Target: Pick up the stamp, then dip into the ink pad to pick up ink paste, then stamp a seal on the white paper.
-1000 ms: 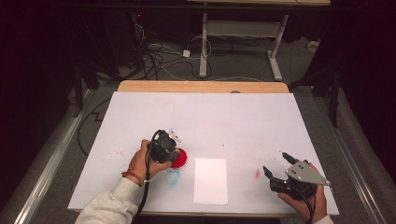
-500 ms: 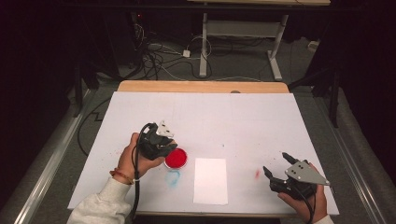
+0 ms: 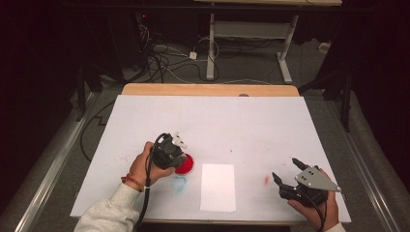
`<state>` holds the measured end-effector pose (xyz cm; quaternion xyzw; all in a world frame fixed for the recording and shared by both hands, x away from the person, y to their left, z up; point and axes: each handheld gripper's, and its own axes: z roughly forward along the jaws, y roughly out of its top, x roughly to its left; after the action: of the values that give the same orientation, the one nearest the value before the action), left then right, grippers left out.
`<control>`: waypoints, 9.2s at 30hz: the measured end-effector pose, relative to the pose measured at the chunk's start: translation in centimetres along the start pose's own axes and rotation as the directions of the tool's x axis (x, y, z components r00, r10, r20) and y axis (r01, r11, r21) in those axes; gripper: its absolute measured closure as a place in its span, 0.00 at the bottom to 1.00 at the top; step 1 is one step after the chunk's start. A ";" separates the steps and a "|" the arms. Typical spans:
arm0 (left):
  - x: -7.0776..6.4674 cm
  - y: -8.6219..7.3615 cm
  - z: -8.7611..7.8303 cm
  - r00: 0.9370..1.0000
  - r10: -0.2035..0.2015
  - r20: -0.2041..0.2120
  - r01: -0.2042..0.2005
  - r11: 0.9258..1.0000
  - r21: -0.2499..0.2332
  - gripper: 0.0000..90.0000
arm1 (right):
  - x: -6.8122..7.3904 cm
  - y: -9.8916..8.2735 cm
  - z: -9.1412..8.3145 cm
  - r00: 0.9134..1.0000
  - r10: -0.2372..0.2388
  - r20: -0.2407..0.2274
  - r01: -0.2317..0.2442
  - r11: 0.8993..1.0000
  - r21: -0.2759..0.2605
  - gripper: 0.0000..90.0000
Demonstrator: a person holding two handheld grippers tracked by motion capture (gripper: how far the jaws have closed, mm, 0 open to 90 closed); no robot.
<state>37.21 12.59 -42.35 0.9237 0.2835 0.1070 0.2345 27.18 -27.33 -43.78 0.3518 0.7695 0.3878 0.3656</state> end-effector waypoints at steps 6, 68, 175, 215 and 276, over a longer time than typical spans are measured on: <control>0.0 -0.2 1.6 1.000 0.009 0.014 -0.010 0.999 0.049 0.82 | 0.0 0.0 0.0 1.000 -0.003 0.000 0.003 1.000 0.000 0.26; 0.0 -0.2 -0.3 1.000 -0.011 0.027 0.012 1.000 -0.026 0.82 | -0.1 0.1 0.1 1.000 -0.003 -0.008 0.003 1.000 -0.004 0.25; 0.5 -0.7 -0.2 1.000 0.011 0.029 -0.010 0.999 -0.032 0.82 | -0.7 -0.3 0.0 1.000 0.006 -0.001 -0.006 1.000 0.016 0.25; -2.1 0.8 -4.2 0.993 0.117 0.028 -0.110 0.979 -0.170 0.82 | -0.7 -0.5 -0.3 1.000 0.013 -0.004 -0.013 1.000 0.011 0.25; -8.3 4.5 3.2 0.931 0.296 0.213 -0.300 0.954 -0.014 0.82 | -0.5 -0.5 -0.2 1.000 0.003 -0.016 -0.003 1.000 0.020 0.26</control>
<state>33.62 3.38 -43.44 0.9643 0.1142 0.0391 0.2358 27.11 -28.02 -43.93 0.3535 0.7758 0.3835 0.3551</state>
